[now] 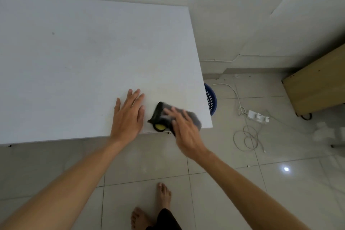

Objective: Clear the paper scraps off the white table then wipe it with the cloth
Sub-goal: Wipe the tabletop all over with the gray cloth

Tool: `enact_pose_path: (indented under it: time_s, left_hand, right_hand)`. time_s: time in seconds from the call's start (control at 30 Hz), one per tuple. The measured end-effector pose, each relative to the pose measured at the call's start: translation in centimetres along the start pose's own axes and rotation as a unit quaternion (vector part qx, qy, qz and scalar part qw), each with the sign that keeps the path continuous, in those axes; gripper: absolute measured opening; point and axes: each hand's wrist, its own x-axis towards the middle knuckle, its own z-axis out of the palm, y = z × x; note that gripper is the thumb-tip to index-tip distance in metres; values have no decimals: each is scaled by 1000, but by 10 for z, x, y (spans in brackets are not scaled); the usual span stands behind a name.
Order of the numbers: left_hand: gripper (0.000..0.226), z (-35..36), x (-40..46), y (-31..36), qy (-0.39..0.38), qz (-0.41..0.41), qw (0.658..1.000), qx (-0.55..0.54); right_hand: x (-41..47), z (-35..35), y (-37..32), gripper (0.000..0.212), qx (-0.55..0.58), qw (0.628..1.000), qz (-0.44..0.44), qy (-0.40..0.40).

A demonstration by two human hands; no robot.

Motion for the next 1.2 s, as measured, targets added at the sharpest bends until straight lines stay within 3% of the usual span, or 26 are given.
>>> enact_pose_path:
  time_s: [0.1, 0.27, 0.37, 0.53, 0.67, 0.73, 1.03, 1.2]
  left_hand:
    - [46, 0, 8, -2, -2, 6, 1000, 6]
    - [43, -25, 24, -13, 74, -50, 995, -34]
    - [44, -41, 30, -29, 90, -86, 991, -41]
    - [43, -58, 32, -69, 103, -117, 988, -20]
    - [41, -68, 36, -102, 117, -142, 983, 2]
    - [41, -74, 37, -118, 127, -155, 980, 8]
    - [42, -128, 42, -206, 162, -189, 968, 19]
    - [41, -176, 54, -279, 171, -188, 967, 32]
  right_hand:
    - [8, 13, -26, 30, 113, 994, 2, -13]
    - [63, 5, -51, 26, 172, 977, 30, 122]
    - [104, -3, -48, 30, 127, 981, 22, 146]
    - [142, 8, -24, 54, -42, 998, -34, 32]
    - [164, 25, -3, 74, -224, 972, -50, -42]
    - [174, 39, -2, 75, -261, 962, -45, -62]
    - [265, 99, -43, 63, -236, 958, 155, 43]
    - [316, 171, -115, 64, -229, 964, 132, 39]
